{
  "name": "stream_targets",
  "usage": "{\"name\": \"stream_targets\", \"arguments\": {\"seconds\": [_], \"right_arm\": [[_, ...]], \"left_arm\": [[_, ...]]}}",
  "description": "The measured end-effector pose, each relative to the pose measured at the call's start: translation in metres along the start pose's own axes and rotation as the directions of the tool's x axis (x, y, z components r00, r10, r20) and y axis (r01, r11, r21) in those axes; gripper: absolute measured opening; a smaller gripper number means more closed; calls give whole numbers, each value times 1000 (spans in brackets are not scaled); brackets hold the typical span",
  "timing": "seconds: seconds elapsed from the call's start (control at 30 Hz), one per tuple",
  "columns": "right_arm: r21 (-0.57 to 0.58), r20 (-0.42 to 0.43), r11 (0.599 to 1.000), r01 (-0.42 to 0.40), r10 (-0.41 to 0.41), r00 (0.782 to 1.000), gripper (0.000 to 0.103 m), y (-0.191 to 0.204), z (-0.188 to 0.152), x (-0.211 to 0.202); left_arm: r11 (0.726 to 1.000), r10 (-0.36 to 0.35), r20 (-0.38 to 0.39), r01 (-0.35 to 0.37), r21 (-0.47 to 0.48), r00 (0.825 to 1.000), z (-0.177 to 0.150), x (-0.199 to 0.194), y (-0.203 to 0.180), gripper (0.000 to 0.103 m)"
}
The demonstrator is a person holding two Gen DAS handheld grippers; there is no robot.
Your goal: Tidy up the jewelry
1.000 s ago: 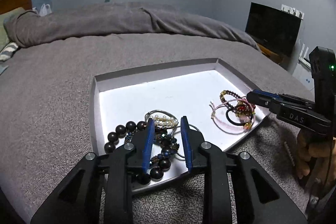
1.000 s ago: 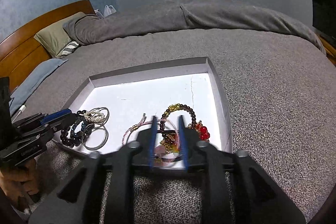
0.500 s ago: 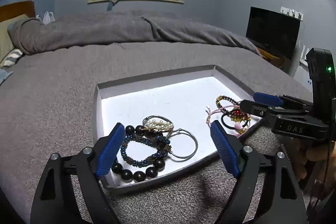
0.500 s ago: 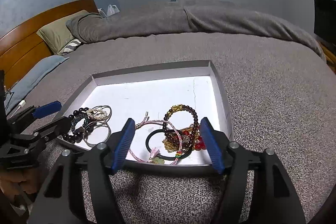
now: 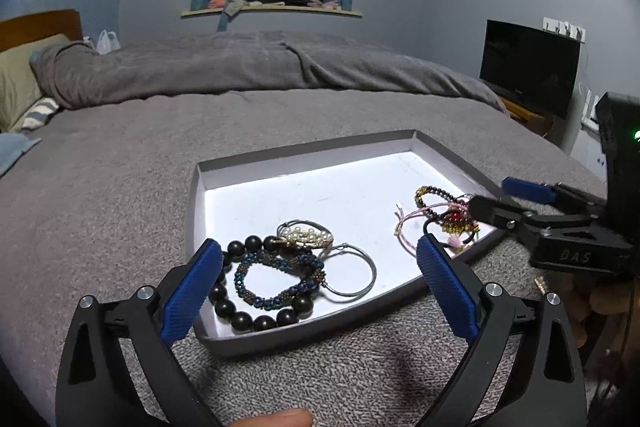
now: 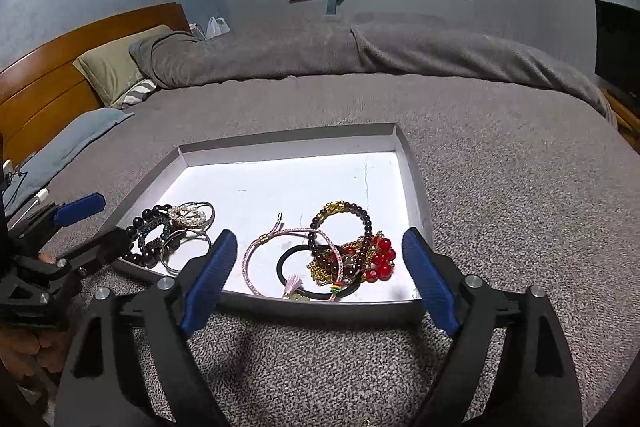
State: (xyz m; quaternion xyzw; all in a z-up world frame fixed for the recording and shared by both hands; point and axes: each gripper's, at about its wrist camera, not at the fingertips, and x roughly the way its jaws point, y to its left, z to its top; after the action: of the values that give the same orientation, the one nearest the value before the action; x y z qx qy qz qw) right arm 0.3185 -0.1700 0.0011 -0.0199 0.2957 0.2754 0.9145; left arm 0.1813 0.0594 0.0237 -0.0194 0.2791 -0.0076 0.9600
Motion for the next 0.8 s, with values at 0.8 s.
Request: {"name": "stream_targets", "arguments": {"seconds": [0.8], "right_arm": [[-27,49,1000,-8,10,999,93,-3,-13,-20]], "left_arm": [[1000,24,23,-24,2,999,-7,-6,-1,98]]}}
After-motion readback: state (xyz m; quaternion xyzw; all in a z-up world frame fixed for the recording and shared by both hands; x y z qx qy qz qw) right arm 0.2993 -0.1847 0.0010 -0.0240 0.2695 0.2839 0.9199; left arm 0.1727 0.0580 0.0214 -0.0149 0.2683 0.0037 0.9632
